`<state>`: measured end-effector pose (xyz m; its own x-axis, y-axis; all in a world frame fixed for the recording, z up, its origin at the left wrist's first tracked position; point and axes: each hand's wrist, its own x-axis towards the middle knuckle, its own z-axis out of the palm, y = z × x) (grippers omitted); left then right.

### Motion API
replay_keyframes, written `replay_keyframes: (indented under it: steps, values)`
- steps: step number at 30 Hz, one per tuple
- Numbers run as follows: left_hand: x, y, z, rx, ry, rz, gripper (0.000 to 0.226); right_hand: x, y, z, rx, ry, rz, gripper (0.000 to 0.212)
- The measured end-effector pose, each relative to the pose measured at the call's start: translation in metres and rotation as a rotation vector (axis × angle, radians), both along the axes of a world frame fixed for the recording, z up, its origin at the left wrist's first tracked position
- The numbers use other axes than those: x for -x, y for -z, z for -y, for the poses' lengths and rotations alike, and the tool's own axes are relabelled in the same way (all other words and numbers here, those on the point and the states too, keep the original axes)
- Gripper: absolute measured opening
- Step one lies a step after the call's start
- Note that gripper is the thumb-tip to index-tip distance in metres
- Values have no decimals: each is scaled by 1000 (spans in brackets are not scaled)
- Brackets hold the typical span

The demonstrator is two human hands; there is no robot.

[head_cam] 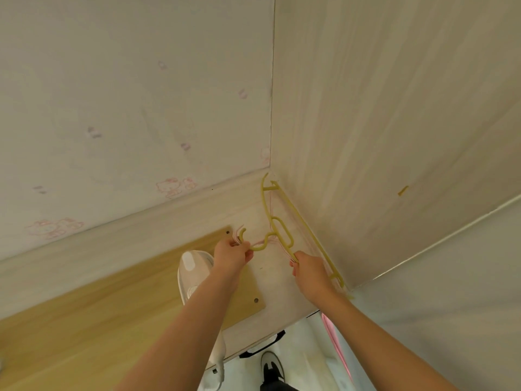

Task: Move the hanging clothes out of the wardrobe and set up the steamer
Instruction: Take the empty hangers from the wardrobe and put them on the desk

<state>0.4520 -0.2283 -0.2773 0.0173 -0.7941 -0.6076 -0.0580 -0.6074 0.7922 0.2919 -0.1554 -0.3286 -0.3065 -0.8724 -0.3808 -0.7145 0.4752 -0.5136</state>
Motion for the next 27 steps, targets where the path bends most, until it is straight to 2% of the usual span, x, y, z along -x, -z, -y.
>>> replay_keyframes:
  steps: [5, 9, 15, 19, 23, 27]
  values:
    - [7, 12, -5, 49, -36, 165, 36, 1, 13, 0, -24, -1, -6, 23]
    - [6, 25, -9, 74, 64, 388, 34, 3, 22, -4, 18, -20, -38, 18]
    - [8, 41, -15, 35, 106, 505, 18, 4, 30, -5, -11, -118, -173, 15]
    - [11, 52, -9, 27, 165, 576, 20, 1, 31, -2, -2, -182, -282, 22]
    - [11, 59, -10, 57, 307, 697, 27, 0, 38, -2, 11, -236, -325, 27]
    - [16, 65, -24, 181, 547, 909, 50, 1, 44, -7, 31, -263, -317, 25]
